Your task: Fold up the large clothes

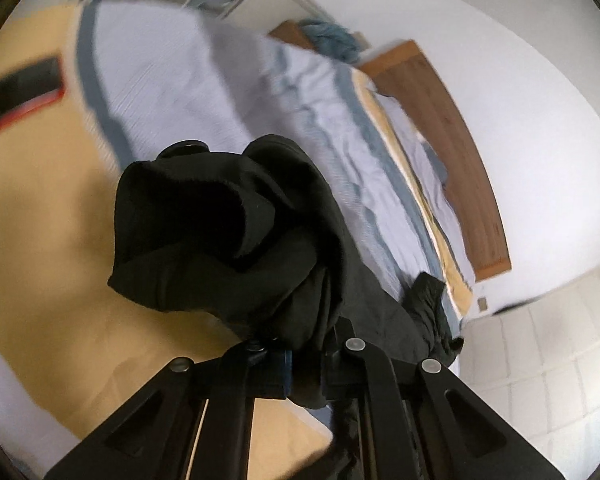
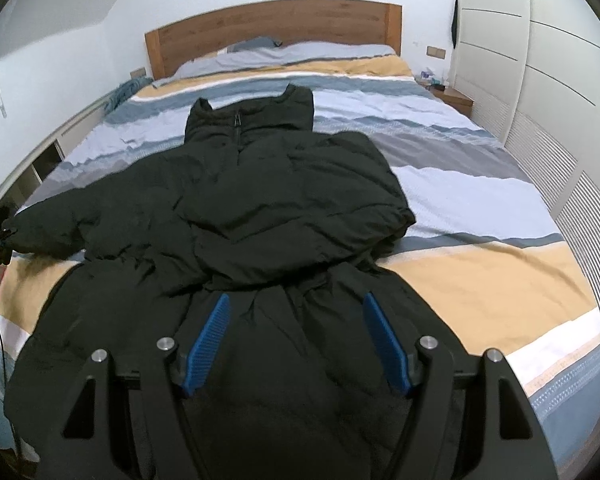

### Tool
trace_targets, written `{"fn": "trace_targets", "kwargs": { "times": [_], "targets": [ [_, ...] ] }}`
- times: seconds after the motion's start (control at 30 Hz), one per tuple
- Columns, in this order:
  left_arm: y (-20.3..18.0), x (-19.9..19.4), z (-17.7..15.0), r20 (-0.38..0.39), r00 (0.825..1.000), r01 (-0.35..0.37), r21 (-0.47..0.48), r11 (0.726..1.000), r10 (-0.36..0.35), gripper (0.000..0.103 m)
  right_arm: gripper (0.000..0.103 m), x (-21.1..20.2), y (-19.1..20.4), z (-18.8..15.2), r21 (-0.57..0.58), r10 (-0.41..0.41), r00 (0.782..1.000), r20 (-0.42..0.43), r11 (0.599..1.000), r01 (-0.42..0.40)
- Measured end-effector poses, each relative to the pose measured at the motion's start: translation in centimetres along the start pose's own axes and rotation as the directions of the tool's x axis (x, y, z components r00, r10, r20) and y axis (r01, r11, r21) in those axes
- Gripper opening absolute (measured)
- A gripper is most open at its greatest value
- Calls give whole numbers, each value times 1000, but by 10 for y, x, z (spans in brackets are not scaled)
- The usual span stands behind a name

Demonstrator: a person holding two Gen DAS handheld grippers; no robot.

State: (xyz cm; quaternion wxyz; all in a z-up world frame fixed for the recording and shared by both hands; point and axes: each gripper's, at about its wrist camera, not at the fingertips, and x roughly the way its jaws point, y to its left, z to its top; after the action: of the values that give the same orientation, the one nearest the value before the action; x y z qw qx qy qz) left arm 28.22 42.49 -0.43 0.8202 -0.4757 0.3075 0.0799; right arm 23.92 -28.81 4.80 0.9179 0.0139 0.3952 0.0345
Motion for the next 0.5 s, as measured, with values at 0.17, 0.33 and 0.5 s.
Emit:
{"fn": "trace_targets", "kwargs": {
  "times": [0.17,0.33,0.5],
  "targets": [
    [-57,-22,-18,21,1000,-10,133,991,8,8,68,-30,-17,-4,15,9,999,47,1000,-10],
    [-113,-25,-51,1,1000,25,216,976,-26,8,68,-55,-43,-14,44,4,997,81,999,-7],
    [-169,-3,-103,-62,997,67,296,953,-50,8,68,-77,-78,-30,91,-5,994,106,996,-4]
  ]
}}
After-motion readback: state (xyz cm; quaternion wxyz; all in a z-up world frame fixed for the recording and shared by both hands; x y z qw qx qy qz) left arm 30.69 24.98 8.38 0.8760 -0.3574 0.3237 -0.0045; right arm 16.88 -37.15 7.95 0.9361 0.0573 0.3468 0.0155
